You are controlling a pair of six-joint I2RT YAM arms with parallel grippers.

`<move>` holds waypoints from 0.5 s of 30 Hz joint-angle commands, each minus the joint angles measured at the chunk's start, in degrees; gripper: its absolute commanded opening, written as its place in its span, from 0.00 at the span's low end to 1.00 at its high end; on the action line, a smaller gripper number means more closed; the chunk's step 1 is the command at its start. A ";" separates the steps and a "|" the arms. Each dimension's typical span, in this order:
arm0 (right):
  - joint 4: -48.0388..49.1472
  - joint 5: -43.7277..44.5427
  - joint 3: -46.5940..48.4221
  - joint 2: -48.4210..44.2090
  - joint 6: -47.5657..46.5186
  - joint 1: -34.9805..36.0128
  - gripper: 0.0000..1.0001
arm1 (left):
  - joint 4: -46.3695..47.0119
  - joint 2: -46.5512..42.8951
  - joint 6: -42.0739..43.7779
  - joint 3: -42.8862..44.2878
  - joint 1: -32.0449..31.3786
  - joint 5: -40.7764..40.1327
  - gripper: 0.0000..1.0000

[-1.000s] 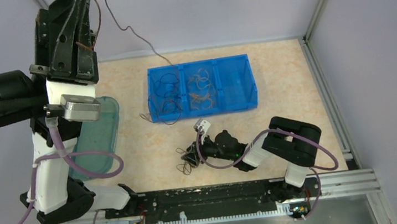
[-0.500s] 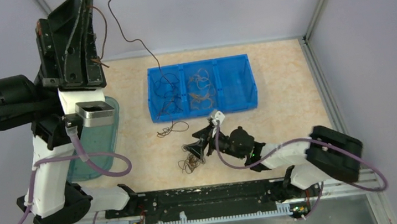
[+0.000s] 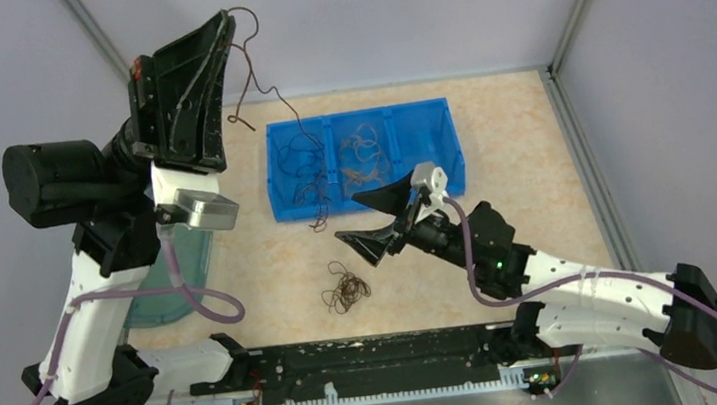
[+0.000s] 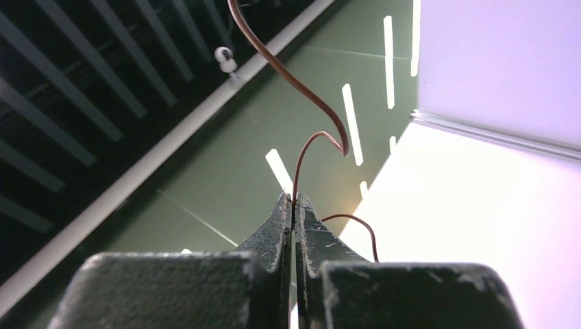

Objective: Untangle the cables

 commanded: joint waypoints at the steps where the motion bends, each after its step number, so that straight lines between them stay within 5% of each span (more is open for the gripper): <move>1: -1.55 -2.96 7.21 -2.17 -2.64 0.51 0.80 | -4.54 -2.94 -2.31 -4.71 -0.32 1.34 0.00; 11: -2.20 -4.17 16.17 6.33 -2.74 0.51 0.71 | -5.40 -4.65 -4.76 -10.08 -0.32 1.15 0.00; 13: -2.46 -3.74 17.13 7.32 -2.54 0.52 0.60 | -5.68 -4.72 -4.74 -10.02 -0.33 1.00 0.00; 15: -1.91 -3.41 16.98 7.46 -2.73 0.34 0.39 | -6.09 -4.88 -4.76 -10.24 -0.32 0.77 0.00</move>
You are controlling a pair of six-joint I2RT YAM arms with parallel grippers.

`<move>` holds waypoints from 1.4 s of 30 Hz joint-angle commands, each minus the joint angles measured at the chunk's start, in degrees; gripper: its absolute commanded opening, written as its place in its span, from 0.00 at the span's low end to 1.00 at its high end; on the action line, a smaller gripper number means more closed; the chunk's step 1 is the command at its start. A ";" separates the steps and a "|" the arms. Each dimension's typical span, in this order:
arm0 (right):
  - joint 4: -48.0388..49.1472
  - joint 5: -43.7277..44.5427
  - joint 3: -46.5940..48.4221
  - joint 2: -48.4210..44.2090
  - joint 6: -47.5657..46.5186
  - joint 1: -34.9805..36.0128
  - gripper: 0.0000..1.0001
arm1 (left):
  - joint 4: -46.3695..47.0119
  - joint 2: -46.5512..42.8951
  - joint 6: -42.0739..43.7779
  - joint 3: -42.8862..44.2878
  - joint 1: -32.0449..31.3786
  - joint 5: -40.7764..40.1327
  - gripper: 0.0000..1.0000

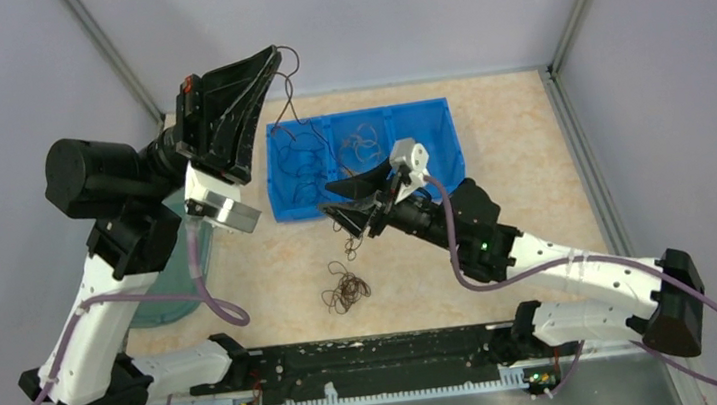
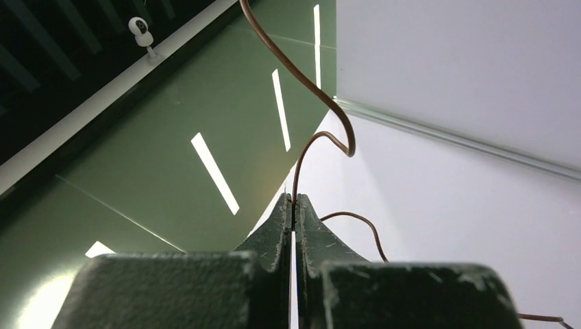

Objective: Untangle the cables

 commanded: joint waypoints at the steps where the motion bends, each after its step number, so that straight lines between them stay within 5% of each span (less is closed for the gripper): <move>1: 1.44 0.31 2.65 0.33 -0.84 0.29 0.29 | -0.07 -1.08 -0.66 -0.24 -0.32 0.21 0.00; 5: 0.14 6.52 1.74 -1.80 -1.34 -1.07 0.00 | -0.26 -2.36 -2.74 -2.82 -0.40 -0.66 0.00; 9: -2.17 9.29 2.17 -3.96 1.65 -6.57 0.00 | -3.99 -3.54 -14.66 -6.45 -0.41 -6.11 0.00; 11: -2.65 10.09 2.27 -4.79 2.79 -9.81 0.00 | -13.43 -3.30 -21.68 -7.15 -0.41 -8.22 0.04; 12: -2.86 10.81 2.23 -5.11 2.85 -11.22 0.00 | -19.43 -2.82 -24.07 -7.12 -0.41 -7.38 0.11; 15: -4.29 11.35 2.41 -5.41 2.89 -15.71 0.00 | -35.58 -1.29 -27.25 -7.81 -0.41 -1.02 0.67; 17: -5.39 11.71 2.44 -5.43 3.03 -19.68 0.00 | -41.54 -0.27 -28.39 -8.46 -0.62 1.47 0.86; 20: -6.77 12.20 2.43 -5.05 3.01 -24.74 0.00 | -46.90 0.56 -27.23 -9.13 -0.67 0.70 0.99; 29: -7.66 10.05 6.23 -0.07 7.37 -36.42 0.00 | -56.84 -0.95 -19.27 -14.24 -0.67 -7.15 1.00; 42: -4.82 10.08 13.08 9.93 -0.74 -37.65 0.00 | -58.46 -6.79 -20.85 -22.60 -0.67 -8.38 1.00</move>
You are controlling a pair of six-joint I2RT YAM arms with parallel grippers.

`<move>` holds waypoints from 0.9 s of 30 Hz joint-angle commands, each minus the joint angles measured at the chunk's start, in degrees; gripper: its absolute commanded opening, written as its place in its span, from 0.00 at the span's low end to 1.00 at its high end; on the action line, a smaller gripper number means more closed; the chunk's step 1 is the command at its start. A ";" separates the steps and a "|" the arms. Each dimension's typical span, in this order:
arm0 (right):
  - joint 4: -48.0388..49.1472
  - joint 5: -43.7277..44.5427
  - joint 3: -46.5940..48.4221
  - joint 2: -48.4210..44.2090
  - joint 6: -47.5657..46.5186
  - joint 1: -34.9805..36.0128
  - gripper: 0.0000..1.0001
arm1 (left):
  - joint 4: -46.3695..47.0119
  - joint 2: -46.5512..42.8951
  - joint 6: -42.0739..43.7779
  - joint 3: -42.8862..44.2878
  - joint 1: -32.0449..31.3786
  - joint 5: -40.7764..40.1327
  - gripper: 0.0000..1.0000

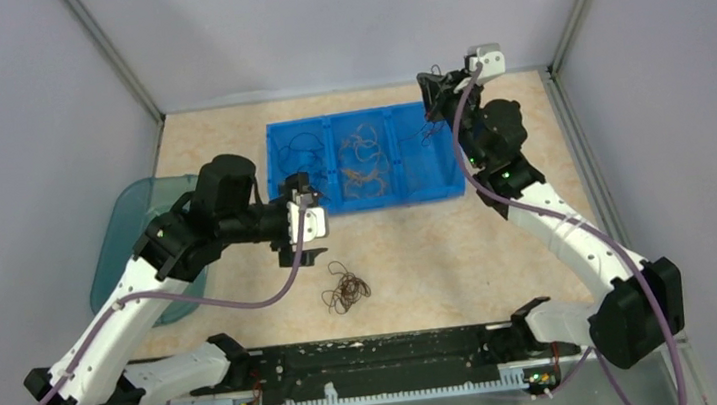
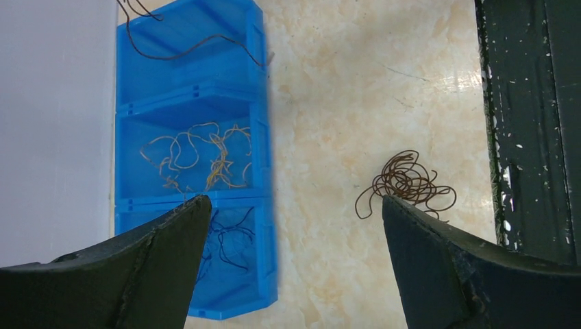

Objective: Untangle the cables

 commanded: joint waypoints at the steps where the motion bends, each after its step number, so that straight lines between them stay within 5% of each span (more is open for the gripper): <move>1: 3.52 -0.27 3.99 2.34 -3.88 -0.73 0.00 | -1.64 -2.36 -1.00 -1.52 -0.30 -0.29 1.00; 27: 9.09 -0.18 3.72 12.87 -6.28 -2.38 0.00 | -3.41 -4.21 0.01 -2.08 -0.26 -3.10 1.00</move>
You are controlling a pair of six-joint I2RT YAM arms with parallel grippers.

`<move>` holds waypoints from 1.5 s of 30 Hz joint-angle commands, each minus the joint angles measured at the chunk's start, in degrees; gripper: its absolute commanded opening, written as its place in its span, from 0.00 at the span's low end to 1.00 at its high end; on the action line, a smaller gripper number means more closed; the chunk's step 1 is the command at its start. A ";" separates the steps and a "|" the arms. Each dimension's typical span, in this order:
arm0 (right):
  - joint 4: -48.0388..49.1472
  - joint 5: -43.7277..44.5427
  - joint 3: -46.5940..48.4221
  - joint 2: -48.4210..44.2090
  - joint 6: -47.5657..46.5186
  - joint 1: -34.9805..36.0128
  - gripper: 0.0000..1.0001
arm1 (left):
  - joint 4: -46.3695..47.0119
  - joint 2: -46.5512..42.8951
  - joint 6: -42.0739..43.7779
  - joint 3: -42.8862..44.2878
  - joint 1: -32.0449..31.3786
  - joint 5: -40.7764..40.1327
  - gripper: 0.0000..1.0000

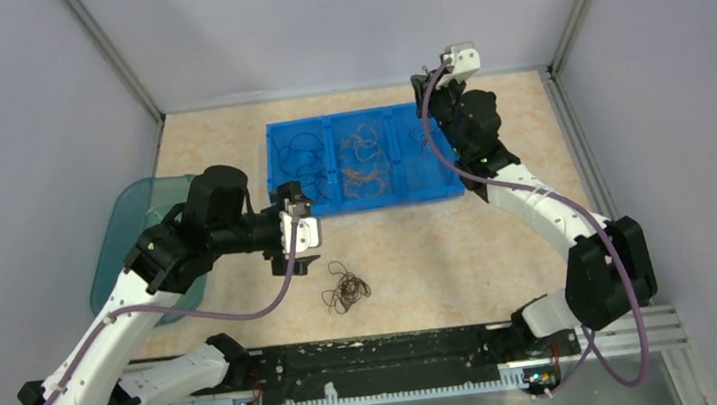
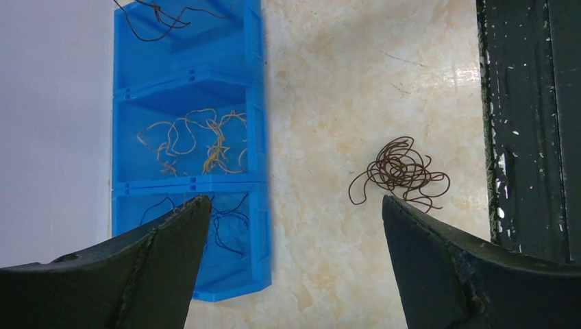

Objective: Untangle the cables

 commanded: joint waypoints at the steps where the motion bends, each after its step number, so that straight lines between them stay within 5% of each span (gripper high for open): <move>1: 5.19 -0.07 1.25 2.12 -1.15 -0.71 0.00 | -2.18 0.19 -0.01 1.11 -0.30 -2.26 1.00; 13: 5.95 -0.31 0.24 10.01 -2.68 -0.77 0.00 | -3.69 -0.26 -2.44 1.98 -0.31 0.72 1.00; 17: 1.85 0.56 0.36 10.54 -1.20 -0.79 0.41 | -3.04 0.70 -6.33 2.26 -0.05 2.18 1.00; 27: -14.39 1.17 1.26 2.13 0.92 -0.38 0.72 | -1.77 3.86 -7.92 -3.09 11.31 9.26 1.00; 31: -15.60 -5.79 -4.20 -4.14 1.65 1.95 0.72 | -2.14 5.40 -4.68 -7.17 17.37 11.84 1.00; 37: -8.79 -14.14 -19.08 -13.86 4.85 12.31 0.66 | 2.78 2.22 -3.47 -18.73 17.94 17.52 0.96; 45: -4.70 -10.65 -33.56 -24.80 11.08 15.43 0.56 | 14.53 6.49 -0.92 -29.17 15.68 14.09 0.88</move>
